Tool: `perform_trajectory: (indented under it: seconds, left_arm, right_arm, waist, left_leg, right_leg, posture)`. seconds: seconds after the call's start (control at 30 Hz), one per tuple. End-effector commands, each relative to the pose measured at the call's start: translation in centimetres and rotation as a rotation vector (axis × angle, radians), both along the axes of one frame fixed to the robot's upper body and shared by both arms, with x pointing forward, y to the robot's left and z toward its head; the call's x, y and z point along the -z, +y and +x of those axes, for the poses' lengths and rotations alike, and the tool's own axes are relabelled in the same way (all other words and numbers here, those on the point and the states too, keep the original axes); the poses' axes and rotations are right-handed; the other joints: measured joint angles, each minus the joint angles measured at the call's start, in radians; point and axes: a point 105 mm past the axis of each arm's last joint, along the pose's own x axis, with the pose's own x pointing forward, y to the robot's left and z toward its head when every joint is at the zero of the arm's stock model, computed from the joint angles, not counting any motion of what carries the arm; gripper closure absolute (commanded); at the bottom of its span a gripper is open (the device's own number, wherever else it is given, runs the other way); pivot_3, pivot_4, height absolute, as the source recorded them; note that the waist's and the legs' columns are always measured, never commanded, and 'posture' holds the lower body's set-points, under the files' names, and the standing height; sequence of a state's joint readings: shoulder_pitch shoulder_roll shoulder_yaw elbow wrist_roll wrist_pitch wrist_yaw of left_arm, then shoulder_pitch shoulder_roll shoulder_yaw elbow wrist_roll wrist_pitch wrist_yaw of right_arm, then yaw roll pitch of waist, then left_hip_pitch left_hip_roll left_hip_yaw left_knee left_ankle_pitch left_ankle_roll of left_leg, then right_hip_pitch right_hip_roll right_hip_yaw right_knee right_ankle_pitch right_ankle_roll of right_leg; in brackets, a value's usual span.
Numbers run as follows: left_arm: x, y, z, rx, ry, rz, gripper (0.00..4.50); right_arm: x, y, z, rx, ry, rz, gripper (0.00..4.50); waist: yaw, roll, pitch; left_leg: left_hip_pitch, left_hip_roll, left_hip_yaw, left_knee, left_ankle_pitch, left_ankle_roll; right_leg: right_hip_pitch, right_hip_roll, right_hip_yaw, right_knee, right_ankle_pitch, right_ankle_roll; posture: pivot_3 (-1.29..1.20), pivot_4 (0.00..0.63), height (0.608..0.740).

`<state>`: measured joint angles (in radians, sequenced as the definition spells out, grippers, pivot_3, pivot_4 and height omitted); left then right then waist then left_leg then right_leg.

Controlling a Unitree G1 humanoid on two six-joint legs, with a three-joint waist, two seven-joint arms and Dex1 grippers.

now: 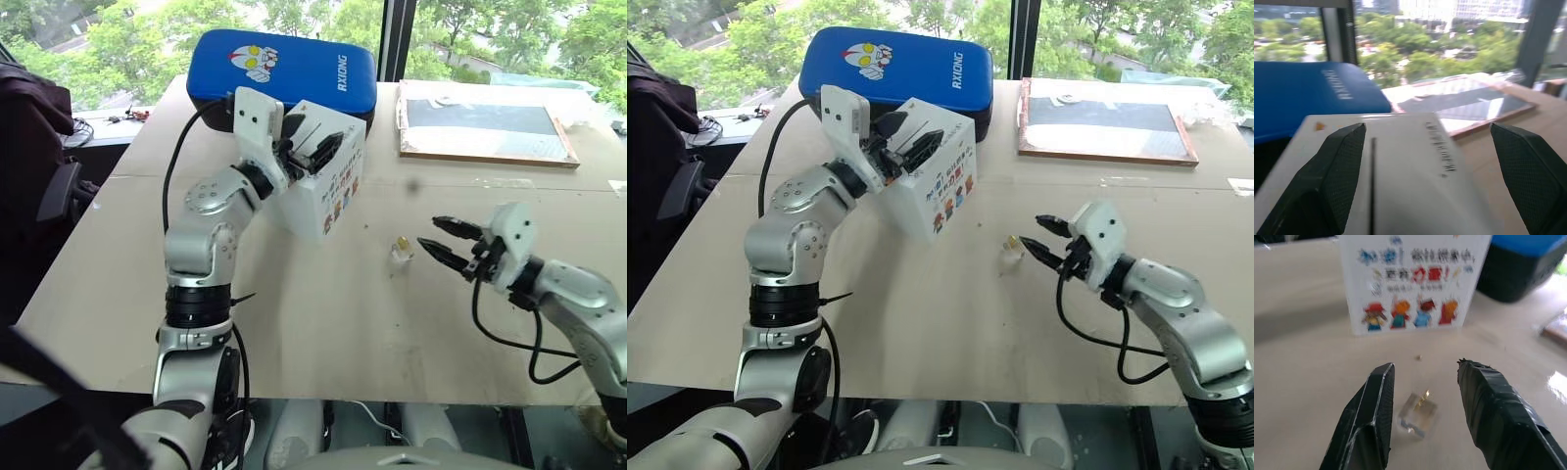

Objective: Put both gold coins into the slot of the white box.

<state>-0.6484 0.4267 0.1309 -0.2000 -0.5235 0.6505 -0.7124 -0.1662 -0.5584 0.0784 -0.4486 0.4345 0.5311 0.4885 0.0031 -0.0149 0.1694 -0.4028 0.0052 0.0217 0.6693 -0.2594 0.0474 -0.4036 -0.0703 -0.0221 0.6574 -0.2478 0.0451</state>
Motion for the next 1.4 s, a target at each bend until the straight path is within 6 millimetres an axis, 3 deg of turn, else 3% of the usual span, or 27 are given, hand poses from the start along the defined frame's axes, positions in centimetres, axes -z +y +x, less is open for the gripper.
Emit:
perform_trajectory:
  seconds: [0.03, 0.17, 0.3, 0.37, 0.47, 0.5, 0.6, 0.73, 0.8, 0.93, 1.07, 1.23, 1.4]
  left_arm:
    - [-0.2, 0.3, -3.2, 0.172, 0.015, 0.07, 0.36]
    - [2.7, 1.7, -5.6, 0.266, 0.155, 0.228, 0.36]
    - [3.6, 2.7, -5.5, 0.232, 0.197, 0.264, 0.36]
    - [4.0, 2.8, -5.4, 0.223, 0.206, 0.269, 0.32]
    - [4.5, 2.7, -5.2, 0.218, 0.22, 0.271, 0.32]
    - [4.5, 2.7, -5.2, 0.218, 0.222, 0.264, 0.32]
    - [4.4, 2.3, -5.2, 0.228, 0.224, 0.232, 0.32]
    - [4.2, 1.4, -4.8, 0.245, 0.25, 0.049, 0.32]
    - [3.9, 0.7, -4.9, 0.269, 0.268, -0.086, 0.32]
    - [3.4, 0.7, -3.8, 0.224, 0.308, -0.309, 0.32]
    - [1.4, 0.1, -3.3, 0.262, 0.34, -0.533, 0.32]
    - [0.4, -1.3, -4.2, 0.351, 0.391, -0.694, 0.32]
    - [-0.4, -2.7, -5.5, 0.455, 0.439, -0.842, 0.32]
  right_arm:
    - [0.6, 1.0, 0.8, 0.058, 0.015, 0.02, 2.28]
    - [2.0, 1.7, 1.5, 0.12, 0.057, 0.034, 2.28]
    - [2.2, 1.7, 1.8, 0.151, 0.068, 0.037, 2.28]
    - [2.2, 1.9, 1.7, 0.144, 0.068, 0.044, 2.82]
    - [1.9, 2.4, 1.6, 0.129, 0.075, 0.089, 4.22]
    - [1.8, 2.4, 1.5, 0.127, 0.076, 0.098, 4.49]
    - [1.7, 2.5, 1.5, 0.13, 0.077, 0.104, 4.49]
    - [1.2, 2.2, 1.3, 0.148, 0.086, 0.173, 4.49]
    - [-0.1, 2.2, 1.3, 0.147, 0.076, 0.272, 4.49]
    - [-4.8, 3.2, 0.4, 0.053, 0.08, 0.603, 4.49]
    - [-9.4, 4.8, -1.7, -0.142, 0.098, 0.86, 4.49]
    - [-11.8, 5.5, -2.8, -0.265, 0.137, 0.992, 4.49]
    - [-11.8, 6.0, -3.0, -0.282, 0.177, 0.994, 4.49]
  waist:
    - [0.001, 0.001, 0.001]
    - [-0.012, 0.0, 0.001]
    - [-0.002, 0.0, 0.001]
    - [-0.001, -0.001, 0.002]
    - [-0.002, -0.001, 0.002]
    - [-0.003, -0.001, 0.002]
    - [-0.007, -0.001, 0.002]
    - [-0.003, -0.002, 0.002]
    - [-0.003, -0.002, 0.002]
    - [-0.006, -0.002, 0.002]
    - [-0.011, -0.002, 0.002]
    - [-0.014, -0.002, 0.002]
    - [-0.014, -0.002, 0.002]
  left_leg:
    - [-0.001, 0.0, 0.0, 0.0, 0.0, 0.0]
    - [-0.007, -0.001, 0.0, 0.0, 0.0, 0.0]
    - [-0.011, -0.002, -0.001, 0.002, 0.0, 0.0]
    - [-0.011, -0.003, -0.001, 0.002, 0.0, 0.0]
    - [-0.011, -0.003, -0.002, 0.002, 0.0, 0.0]
    - [-0.011, -0.003, -0.002, 0.002, 0.0, 0.0]
    - [-0.011, -0.002, -0.002, 0.002, 0.0, 0.0]
    - [-0.011, -0.002, -0.002, 0.002, 0.0, 0.0]
    - [-0.011, -0.003, -0.002, 0.003, 0.0, 0.0]
    - [-0.011, -0.002, -0.003, 0.004, 0.0, 0.0]
    - [-0.011, -0.002, -0.005, 0.004, -0.001, 0.003]
    - [-0.011, -0.002, -0.005, 0.004, -0.001, 0.003]
    - [-0.012, -0.003, -0.003, 0.006, -0.001, 0.002]
  right_leg:
    - [0.0, 0.0, 0.0, 0.0, 0.0, 0.0]
    - [-0.007, 0.002, 0.0, 0.0, 0.0, 0.0]
    - [-0.009, 0.001, -0.002, 0.0, 0.0, 0.0]
    - [-0.009, 0.001, -0.002, 0.0, 0.0, 0.0]
    - [-0.009, 0.002, -0.003, 0.001, 0.0, 0.0]
    - [-0.009, 0.002, -0.003, 0.001, 0.0, 0.0]
    - [-0.009, 0.002, -0.003, 0.001, 0.0, 0.0]
    - [-0.009, 0.002, -0.004, 0.001, 0.0, 0.0]
    - [-0.009, 0.002, -0.004, 0.002, 0.0, 0.001]
    - [-0.009, 0.001, -0.003, 0.004, 0.0, 0.001]
    - [-0.009, 0.0, -0.004, 0.005, 0.001, 0.0]
    - [-0.009, 0.001, -0.004, 0.005, 0.001, 0.0]
    - [-0.009, 0.001, -0.003, 0.004, 0.001, 0.0]
  posture:
    - [0.0, 0.15, 0.74]
    - [0.0, 0.15, 0.74]
    - [0.0, 0.15, 0.74]
    - [0.0, 0.15, 0.74]
    - [0.0, 0.15, 0.74]
    - [0.0, 0.15, 0.74]
    - [0.0, 0.15, 0.74]
    - [0.0, 0.15, 0.74]
    - [0.0, 0.15, 0.74]
    - [0.0, 0.15, 0.74]
    - [0.0, 0.15, 0.74]
    - [0.0, 0.15, 0.74]
    - [0.0, 0.15, 0.74]
